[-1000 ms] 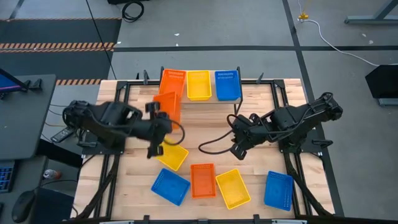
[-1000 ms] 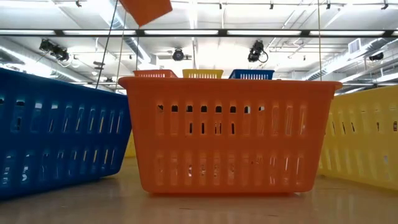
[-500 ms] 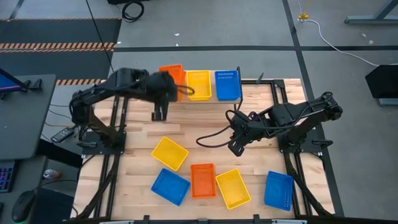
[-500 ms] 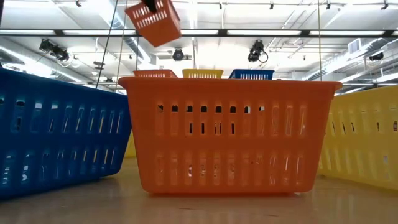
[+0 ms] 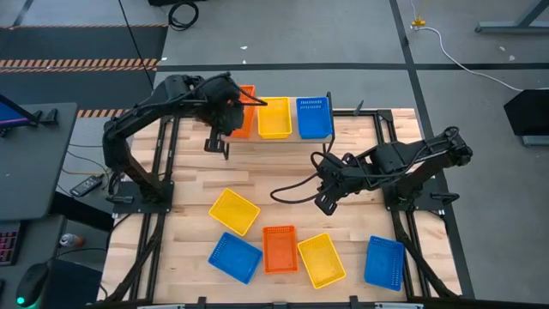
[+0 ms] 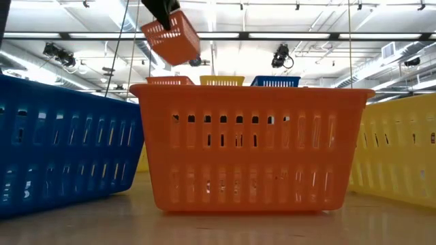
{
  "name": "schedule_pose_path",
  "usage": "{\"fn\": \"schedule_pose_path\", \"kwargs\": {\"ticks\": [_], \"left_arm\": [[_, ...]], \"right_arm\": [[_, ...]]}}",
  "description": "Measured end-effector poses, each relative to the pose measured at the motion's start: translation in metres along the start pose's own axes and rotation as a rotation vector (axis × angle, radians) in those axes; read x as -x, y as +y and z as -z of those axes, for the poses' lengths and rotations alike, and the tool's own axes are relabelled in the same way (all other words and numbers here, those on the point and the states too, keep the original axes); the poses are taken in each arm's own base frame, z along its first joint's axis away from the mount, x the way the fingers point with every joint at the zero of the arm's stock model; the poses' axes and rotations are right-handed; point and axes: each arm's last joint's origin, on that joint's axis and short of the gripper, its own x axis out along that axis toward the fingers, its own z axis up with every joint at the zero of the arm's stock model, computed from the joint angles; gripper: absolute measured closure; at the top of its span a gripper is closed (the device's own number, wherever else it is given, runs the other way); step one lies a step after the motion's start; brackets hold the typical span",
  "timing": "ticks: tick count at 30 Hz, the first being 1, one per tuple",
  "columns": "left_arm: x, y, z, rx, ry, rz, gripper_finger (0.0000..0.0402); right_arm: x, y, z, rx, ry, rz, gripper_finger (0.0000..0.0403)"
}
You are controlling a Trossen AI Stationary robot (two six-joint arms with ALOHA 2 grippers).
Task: Stack baskets on shelf by color
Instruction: Stack the left orange bin on top of the orange bin on the shelf
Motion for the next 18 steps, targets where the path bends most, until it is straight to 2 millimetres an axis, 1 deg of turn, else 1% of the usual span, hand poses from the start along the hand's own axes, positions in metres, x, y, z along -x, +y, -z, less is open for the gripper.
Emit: {"fn": "schedule_pose_path", "kwargs": {"ticks": [5, 10, 15, 18], "left_arm": [[-0.020, 0.003, -0.001, -0.020, 0.088, 0.074, 0.0393], [-0.032, 0.007, -0.003, -0.037, 0.126, 0.092, 0.0393], [-0.042, 0.017, -0.001, -0.030, 0.215, 0.006, 0.0393], [-0.044, 0.023, 0.003, 0.001, 0.230, -0.003, 0.0392]], "right_arm": [[0.000, 0.000, 0.000, 0.005, 0.000, 0.001, 0.0291], [0.000, 0.000, 0.000, 0.005, 0.000, 0.000, 0.0291], [0.000, 0.000, 0.000, 0.001, 0.000, 0.000, 0.0291], [0.000, 0.000, 0.000, 0.002, 0.000, 0.000, 0.0291]]}}
